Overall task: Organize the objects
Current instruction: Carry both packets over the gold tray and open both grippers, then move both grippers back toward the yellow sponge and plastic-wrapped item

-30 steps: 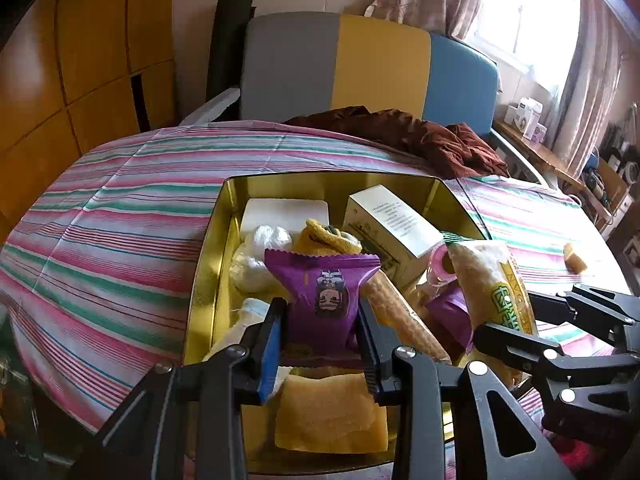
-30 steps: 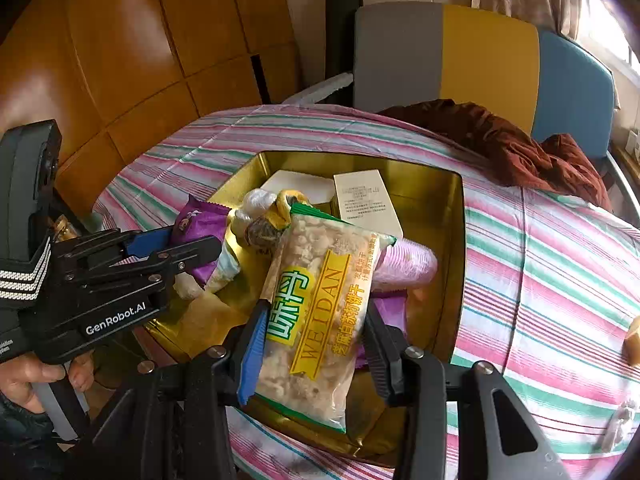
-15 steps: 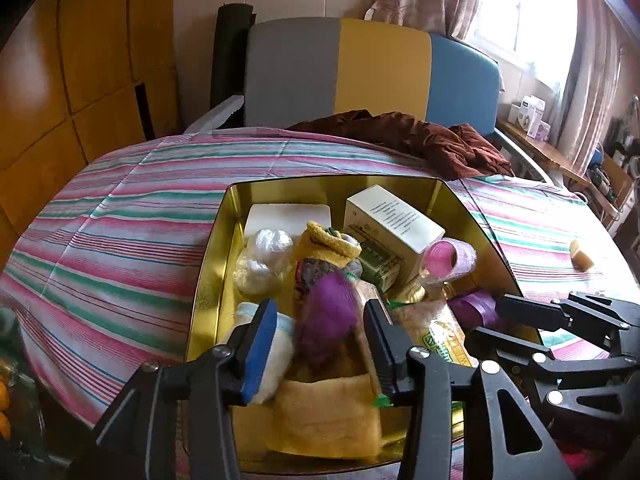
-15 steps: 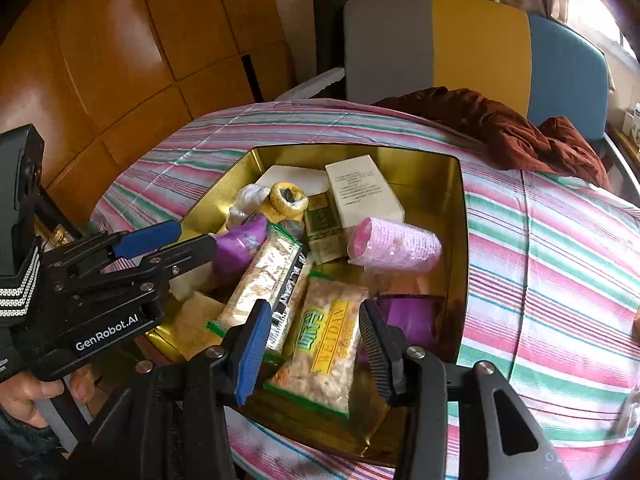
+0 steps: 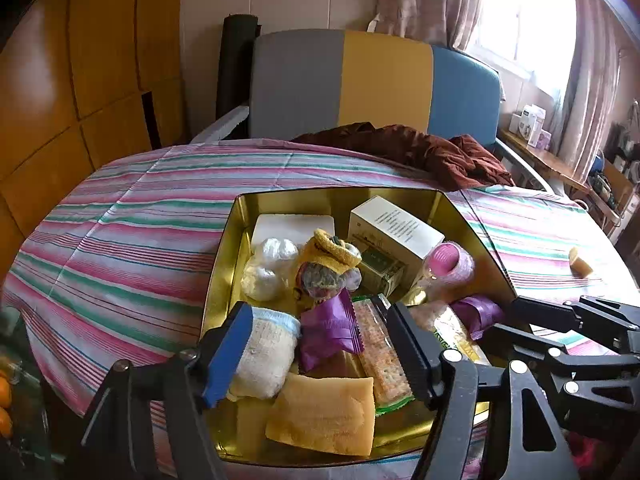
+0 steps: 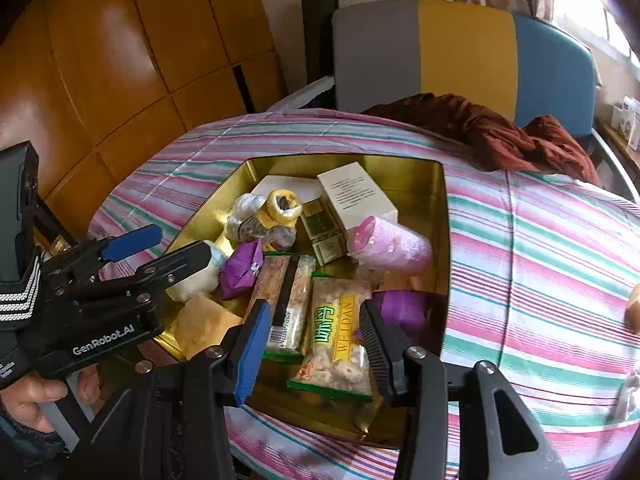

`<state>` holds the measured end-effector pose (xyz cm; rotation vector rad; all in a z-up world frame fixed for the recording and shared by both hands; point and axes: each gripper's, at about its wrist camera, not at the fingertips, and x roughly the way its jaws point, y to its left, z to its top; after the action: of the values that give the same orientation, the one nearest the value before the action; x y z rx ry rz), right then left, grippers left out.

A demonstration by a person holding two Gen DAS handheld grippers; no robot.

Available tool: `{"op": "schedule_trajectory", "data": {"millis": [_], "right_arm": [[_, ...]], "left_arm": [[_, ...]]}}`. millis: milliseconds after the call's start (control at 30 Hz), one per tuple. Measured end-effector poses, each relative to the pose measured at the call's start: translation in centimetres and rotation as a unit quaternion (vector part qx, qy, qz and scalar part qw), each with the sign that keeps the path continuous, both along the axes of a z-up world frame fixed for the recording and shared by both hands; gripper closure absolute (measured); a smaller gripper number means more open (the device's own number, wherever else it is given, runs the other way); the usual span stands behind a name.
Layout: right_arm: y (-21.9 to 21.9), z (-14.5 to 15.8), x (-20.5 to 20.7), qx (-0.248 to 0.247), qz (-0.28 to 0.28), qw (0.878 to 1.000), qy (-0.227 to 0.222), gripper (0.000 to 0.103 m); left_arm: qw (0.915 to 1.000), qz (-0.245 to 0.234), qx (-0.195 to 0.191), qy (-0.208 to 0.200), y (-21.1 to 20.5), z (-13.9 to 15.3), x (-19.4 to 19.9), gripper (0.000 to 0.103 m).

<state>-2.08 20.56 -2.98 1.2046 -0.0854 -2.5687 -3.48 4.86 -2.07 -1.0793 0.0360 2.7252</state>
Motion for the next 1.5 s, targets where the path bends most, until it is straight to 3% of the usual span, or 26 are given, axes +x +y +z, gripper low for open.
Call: {"op": "schedule_trajectory", "data": {"millis": [233, 567, 933, 1267, 1500], "right_arm": [[0.4, 0.8, 0.6, 0.021, -0.020, 0.999, 0.015, 0.053], [2.1, 0.5, 0.8, 0.018, -0.051, 0.999, 0.007, 0.053], [8.3, 0.3, 1.0, 0.012, -0.128, 0.991, -0.020, 0.053], [17.7, 0.6, 2.3, 0.035, -0.239, 0.969, -0.060, 0.053], [25.3, 0.3, 4.4, 0.019, -0.332, 0.938, -0.097, 0.050]], "left_arm": [[0.9998, -0.007, -0.004, 0.021, 0.3, 0.6, 1.2, 0.024], [0.9996, -0.021, -0.009, 0.015, 1.2, 0.3, 1.5, 0.023], [0.9983, -0.050, -0.023, 0.018, 3.0, 0.7, 1.7, 0.022], [0.9960, -0.075, -0.038, 0.032, 4.7, 1.5, 2.1, 0.018], [0.9940, -0.093, -0.044, 0.038, 5.8, 1.8, 2.4, 0.018]]}}
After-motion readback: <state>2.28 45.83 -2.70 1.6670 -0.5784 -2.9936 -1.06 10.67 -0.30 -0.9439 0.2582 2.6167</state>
